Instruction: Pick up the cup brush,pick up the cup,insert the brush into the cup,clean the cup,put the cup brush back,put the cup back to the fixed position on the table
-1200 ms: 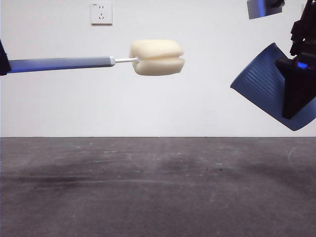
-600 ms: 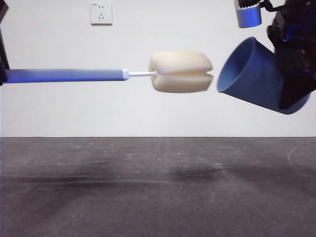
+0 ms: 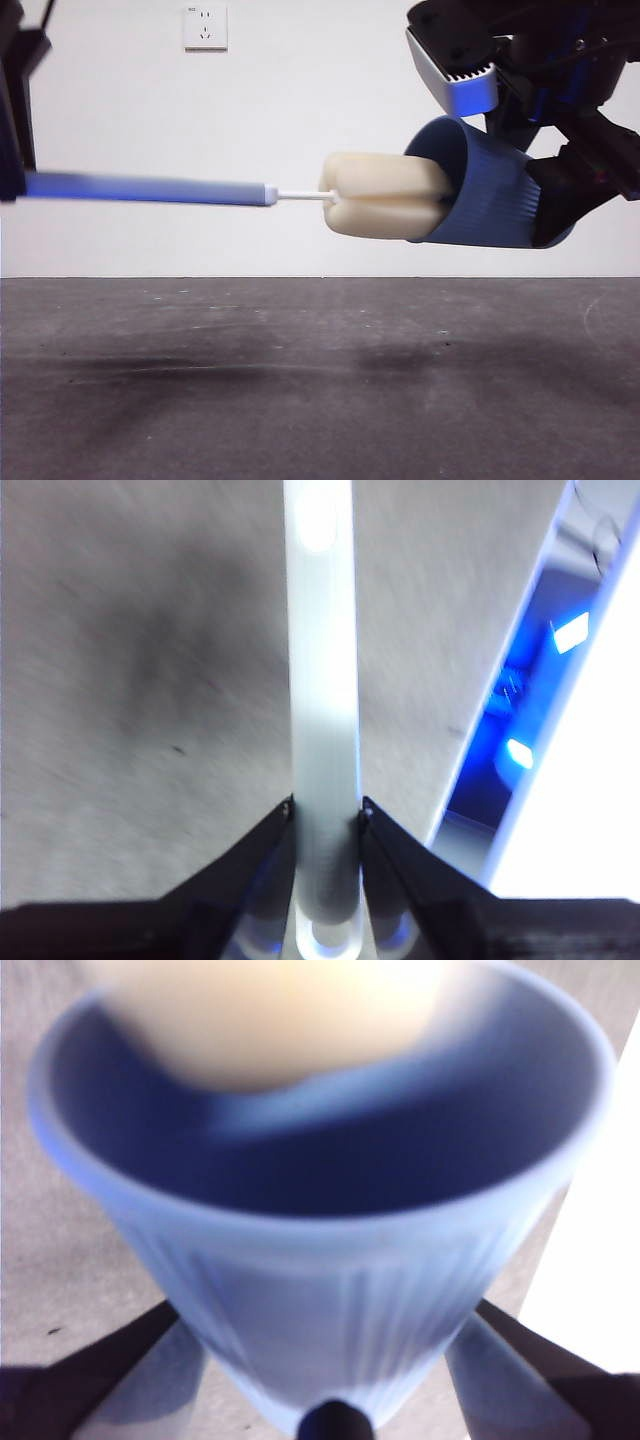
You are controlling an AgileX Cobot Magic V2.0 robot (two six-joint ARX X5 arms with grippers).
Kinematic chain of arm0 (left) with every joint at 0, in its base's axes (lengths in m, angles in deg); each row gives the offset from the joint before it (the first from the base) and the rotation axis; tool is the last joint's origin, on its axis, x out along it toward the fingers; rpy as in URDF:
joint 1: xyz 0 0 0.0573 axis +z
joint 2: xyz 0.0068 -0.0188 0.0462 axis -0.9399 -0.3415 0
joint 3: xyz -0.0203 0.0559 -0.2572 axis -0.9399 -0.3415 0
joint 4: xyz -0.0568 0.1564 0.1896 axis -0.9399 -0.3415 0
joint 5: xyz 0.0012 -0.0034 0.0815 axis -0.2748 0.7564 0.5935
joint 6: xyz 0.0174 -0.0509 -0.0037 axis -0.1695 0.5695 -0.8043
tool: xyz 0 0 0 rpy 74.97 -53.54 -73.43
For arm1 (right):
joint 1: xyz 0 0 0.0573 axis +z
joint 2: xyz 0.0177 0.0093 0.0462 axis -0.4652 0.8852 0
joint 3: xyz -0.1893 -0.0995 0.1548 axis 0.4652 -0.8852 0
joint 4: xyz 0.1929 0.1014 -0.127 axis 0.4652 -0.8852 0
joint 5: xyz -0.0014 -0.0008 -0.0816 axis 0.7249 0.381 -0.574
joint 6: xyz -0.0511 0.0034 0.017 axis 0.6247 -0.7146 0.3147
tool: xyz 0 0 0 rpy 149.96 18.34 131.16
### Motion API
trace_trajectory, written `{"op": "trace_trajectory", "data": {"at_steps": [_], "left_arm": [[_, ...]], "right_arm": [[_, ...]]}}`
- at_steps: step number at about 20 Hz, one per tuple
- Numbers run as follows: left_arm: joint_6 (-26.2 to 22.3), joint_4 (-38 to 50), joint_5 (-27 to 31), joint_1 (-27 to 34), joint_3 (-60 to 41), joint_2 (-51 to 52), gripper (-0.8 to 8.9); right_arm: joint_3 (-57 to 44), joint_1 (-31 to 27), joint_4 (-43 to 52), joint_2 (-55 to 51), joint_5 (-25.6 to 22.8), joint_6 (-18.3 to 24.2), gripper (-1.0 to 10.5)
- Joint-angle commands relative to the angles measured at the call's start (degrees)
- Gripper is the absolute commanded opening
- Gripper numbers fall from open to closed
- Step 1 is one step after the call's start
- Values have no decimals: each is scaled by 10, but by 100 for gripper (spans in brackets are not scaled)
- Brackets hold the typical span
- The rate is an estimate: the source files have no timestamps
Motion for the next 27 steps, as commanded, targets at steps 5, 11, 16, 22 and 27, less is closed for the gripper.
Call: {"op": "trace_trajectory", "data": {"at_steps": [5,11,16,22,27], "left_arm": [[15,37,-3,-13,-2,-30,-9],[42,66,-33,-14,-2,-31,-9],[63,98,-53,-18,-2,-36,-9],[84,122,-63,-43,-2,-83,-9],[84,68,-34,-39,-2,-76,-9]], "right_arm": [[2,30,8,7,-9,20,-17],[2,63,16,47,-9,34,-17],[2,93,47,61,-9,34,-17],[2,119,51,61,-13,10,-17],[2,119,31,61,-38,9,-17]]}}
